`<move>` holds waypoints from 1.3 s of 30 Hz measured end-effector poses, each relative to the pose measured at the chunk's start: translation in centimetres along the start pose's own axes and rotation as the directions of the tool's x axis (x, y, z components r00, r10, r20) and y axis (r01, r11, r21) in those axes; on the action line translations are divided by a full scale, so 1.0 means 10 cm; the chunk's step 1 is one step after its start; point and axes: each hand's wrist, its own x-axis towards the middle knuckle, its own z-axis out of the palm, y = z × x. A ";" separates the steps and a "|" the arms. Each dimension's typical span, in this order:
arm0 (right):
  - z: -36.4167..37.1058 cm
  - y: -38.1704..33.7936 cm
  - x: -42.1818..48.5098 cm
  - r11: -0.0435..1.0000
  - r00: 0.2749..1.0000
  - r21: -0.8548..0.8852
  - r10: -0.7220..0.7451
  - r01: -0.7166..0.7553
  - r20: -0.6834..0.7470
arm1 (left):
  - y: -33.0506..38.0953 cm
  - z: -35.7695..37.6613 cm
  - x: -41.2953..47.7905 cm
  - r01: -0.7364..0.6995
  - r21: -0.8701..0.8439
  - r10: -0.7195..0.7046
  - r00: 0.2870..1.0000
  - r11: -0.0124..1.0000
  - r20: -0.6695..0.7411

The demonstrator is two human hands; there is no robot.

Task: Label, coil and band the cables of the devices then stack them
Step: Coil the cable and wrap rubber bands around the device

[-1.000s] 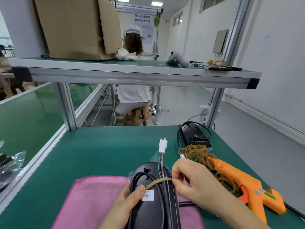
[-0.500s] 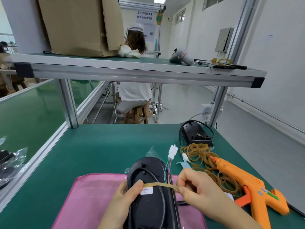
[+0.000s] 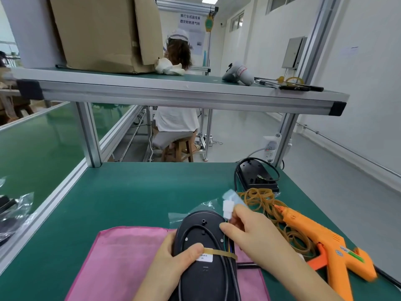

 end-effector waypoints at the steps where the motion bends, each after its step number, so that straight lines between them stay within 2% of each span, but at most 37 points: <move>1: 0.00 -0.01 0.01 0.999 0.999 -0.028 -0.030 0.030 -0.018 | 0.00 -0.01 0.00 0.004 0.007 -0.004 1.000 1.000 0.002; 7: 0.04 -0.08 0.13 0.987 0.989 0.154 -0.019 0.042 -0.147 | 0.04 -0.04 0.01 0.005 -0.026 -0.003 0.998 1.000 0.069; 13: 0.06 -0.09 0.30 0.982 0.972 0.155 -0.071 0.108 -0.224 | 0.06 -0.07 0.07 0.030 -0.058 -0.023 0.993 0.998 0.114; 15: 0.06 -0.09 0.33 0.978 0.980 0.175 -0.078 0.111 -0.186 | 0.08 -0.10 0.10 0.045 -0.059 -0.037 0.990 0.997 0.133; 17: 0.01 -0.09 0.34 0.949 0.992 0.305 -0.041 0.076 -0.119 | 0.11 -0.15 0.13 0.083 -0.079 -0.069 0.985 0.993 0.157; 19: -0.07 -0.07 0.31 0.851 0.990 0.524 0.052 0.024 -0.131 | 0.12 -0.21 0.16 0.125 -0.104 -0.106 0.979 0.987 0.173; 21: -0.13 0.00 0.21 0.752 0.976 0.658 0.177 -0.051 -0.127 | 0.11 -0.28 0.19 0.147 -0.131 -0.123 0.977 0.981 0.172; 23: -0.15 0.07 0.07 0.756 0.969 0.612 0.235 -0.230 0.073 | 0.11 -0.32 0.21 0.152 -0.146 -0.129 0.979 0.977 0.161; 25: -0.08 0.09 -0.09 0.762 0.906 0.520 0.204 -0.385 0.371 | 0.10 -0.35 0.22 0.146 -0.162 -0.123 0.982 0.976 0.144; 26: -0.02 0.06 -0.16 0.759 0.871 0.506 0.161 -0.410 0.464 | 0.10 -0.36 0.23 0.143 -0.170 -0.120 0.983 0.975 0.138; 28: 0.10 -0.05 -0.26 0.742 0.864 0.553 0.071 -0.380 0.499 | 0.10 -0.35 0.23 0.145 -0.191 -0.120 0.983 0.971 0.136; 31: 0.29 -0.17 -0.35 0.591 0.917 0.732 0.031 -0.337 0.398 | 0.09 -0.34 0.22 0.152 -0.225 -0.122 0.982 0.962 0.145; 33: 0.37 -0.18 -0.38 0.580 0.955 0.762 0.122 -0.290 0.270 | 0.09 -0.35 0.22 0.146 -0.249 -0.118 0.985 0.957 0.125; 36: 0.40 -0.17 -0.39 0.668 0.977 0.727 0.211 -0.158 0.019 | 0.07 -0.37 0.21 0.142 -0.266 -0.117 0.987 0.953 0.107; 39: 0.37 -0.21 -0.40 0.873 0.988 0.487 0.086 -0.012 -0.130 | 0.08 -0.36 0.19 0.149 -0.271 -0.116 0.984 0.951 0.134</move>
